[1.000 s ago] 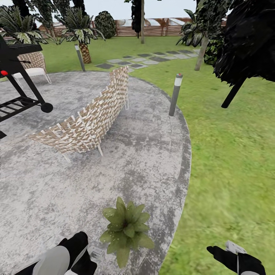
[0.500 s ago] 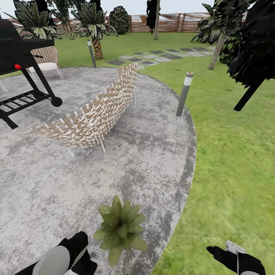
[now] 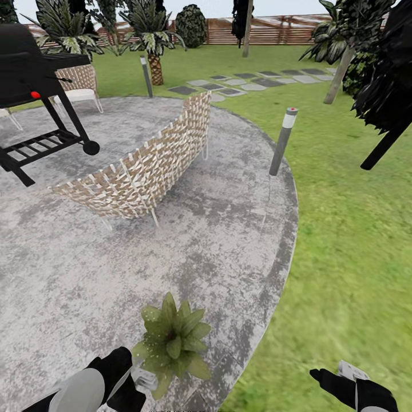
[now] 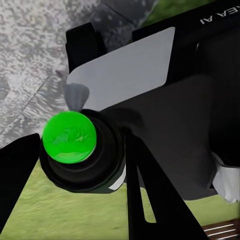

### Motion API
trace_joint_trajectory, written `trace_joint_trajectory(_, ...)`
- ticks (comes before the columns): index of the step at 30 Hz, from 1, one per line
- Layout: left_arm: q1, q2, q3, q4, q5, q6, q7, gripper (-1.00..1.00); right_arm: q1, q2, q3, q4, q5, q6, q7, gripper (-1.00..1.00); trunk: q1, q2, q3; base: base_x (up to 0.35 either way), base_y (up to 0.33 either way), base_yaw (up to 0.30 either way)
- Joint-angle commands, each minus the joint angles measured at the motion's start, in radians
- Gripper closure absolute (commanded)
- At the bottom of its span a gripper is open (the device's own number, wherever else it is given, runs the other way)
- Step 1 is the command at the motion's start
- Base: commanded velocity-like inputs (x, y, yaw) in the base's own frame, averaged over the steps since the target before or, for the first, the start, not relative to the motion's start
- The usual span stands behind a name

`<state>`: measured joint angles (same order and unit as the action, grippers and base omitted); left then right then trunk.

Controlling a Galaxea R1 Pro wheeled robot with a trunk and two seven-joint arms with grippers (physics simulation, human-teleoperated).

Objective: Pick up the pesticide atomizer in the garden and spray insectifuge to fully cover both potted plants in the garden.

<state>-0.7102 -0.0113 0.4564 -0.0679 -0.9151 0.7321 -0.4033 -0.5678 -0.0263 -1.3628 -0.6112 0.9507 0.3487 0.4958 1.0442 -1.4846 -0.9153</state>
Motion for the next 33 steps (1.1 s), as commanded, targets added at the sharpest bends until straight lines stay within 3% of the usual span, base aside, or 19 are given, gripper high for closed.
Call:
trace_joint_trajectory(1, 0.000, 0.000, 0.005, -0.003, -0.011, 0.005, -0.008, 1.00, -0.002, 0.000, -0.006, -0.002, 0.008, 0.001, 0.009, -1.00, 0.000, 0.000, -0.002, 0.000, -0.006, 0.189)
trace_joint_trajectory(17, 0.000, 0.001, 0.005, -0.003, -0.010, 0.005, -0.008, 1.00, -0.002, 0.000, -0.006, -0.001, 0.008, 0.001, 0.008, -1.00, 0.000, 0.000, -0.020, 0.000, -0.007, 0.182)
trace_joint_trajectory(29, 0.000, -0.001, 0.005, -0.005, -0.007, 0.005, -0.008, 1.00, -0.002, 0.000, -0.006, -0.001, 0.008, 0.001, 0.007, -1.00, 0.000, 0.000, -0.024, -0.090, -0.179, 0.052)
trace_joint_trajectory(30, 0.000, -0.002, 0.005, -0.006, -0.006, 0.005, -0.008, 1.00, -0.002, 0.000, -0.006, -0.001, 0.008, 0.001, 0.007, -1.00, 0.000, 0.000, -0.024, -0.008, -0.098, 0.000)
trace_joint_trajectory(33, -0.005, -0.037, 0.005, -0.026, -0.004, 0.010, -0.010, 1.00, -0.002, 0.000, -0.005, -0.001, 0.008, 0.001, 0.008, -1.00, 0.000, 0.000, -0.024, -0.002, -0.030, 0.000)
